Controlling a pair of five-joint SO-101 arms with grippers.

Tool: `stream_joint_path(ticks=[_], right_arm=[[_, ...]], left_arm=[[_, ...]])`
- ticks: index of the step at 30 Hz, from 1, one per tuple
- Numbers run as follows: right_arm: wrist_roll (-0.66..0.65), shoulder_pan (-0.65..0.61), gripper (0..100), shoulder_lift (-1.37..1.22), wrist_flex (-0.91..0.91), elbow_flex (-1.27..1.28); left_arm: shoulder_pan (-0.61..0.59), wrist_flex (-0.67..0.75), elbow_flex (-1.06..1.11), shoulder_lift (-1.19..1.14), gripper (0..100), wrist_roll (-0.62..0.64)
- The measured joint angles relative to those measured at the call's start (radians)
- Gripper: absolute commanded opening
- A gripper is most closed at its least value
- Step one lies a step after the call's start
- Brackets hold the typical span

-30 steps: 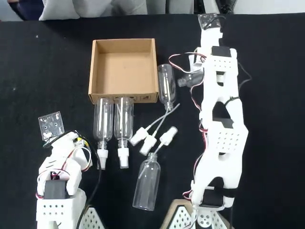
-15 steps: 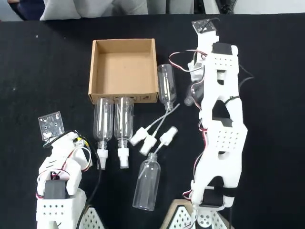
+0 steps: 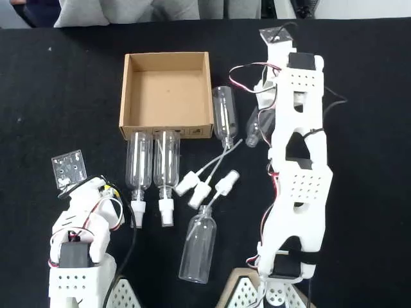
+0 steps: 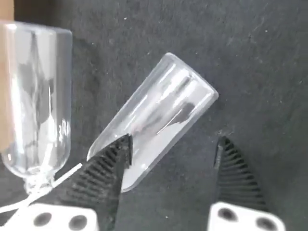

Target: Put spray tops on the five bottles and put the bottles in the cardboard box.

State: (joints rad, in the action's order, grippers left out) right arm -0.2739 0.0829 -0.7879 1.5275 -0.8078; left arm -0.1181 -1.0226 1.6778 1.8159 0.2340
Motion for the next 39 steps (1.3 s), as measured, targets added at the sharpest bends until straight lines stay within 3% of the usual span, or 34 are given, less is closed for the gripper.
stream_joint_path(ticks=[10,19,27,34,39], right_arm=[[0.176,-0.008,24.5,0.0,0.0,-0.002],[0.408,-0.112,24.4,-0.018,-0.021,-0.002],[0.457,-0.114,24.0,-0.14,-0.11,-0.015],[0.457,-0.112,1.7,-0.15,-0.058,-0.109],[0.457,-0.11,2.5,-0.195,-0.044,-0.178]], left_arm=[[0.0,0.0,0.0,0.0,3,0.0],[0.0,0.0,0.0,0.0,3,0.0],[0.0,0.0,0.0,0.0,3,0.0],[0.0,0.0,0.0,0.0,3,0.0],[0.0,0.0,0.0,0.0,3,0.0]])
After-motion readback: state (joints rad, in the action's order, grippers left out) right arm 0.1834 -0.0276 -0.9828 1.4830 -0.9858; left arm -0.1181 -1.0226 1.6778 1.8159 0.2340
